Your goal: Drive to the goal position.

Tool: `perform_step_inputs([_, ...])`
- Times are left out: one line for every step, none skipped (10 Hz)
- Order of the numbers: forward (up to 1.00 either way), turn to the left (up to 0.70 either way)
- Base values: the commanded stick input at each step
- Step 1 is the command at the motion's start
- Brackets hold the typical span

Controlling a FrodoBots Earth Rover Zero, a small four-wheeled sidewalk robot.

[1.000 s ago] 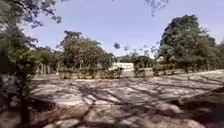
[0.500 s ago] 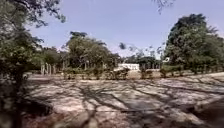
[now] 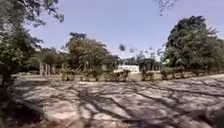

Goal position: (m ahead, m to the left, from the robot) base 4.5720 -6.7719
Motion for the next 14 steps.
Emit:
perform_step_inputs([0.5, -0.01])
perform_step_inputs([0.5, 0.0])
perform_step_inputs([0.5, 0.0])
perform_step_inputs([0.5, 0.0])
perform_step_inputs([0.5, 0.0])
perform_step_inputs([0.5, 0.0])
perform_step_inputs([0.5, 0.0])
perform_step_inputs([0.5, 0.0])
perform_step_inputs([0.5, -0.13])
perform_step_inputs([0.5, -0.34])
perform_step_inputs([0.5, -0.5])
perform_step_inputs([0.5, -0.5])
perform_step_inputs([0.5, -0.5])
perform_step_inputs([0.5, -0.5])
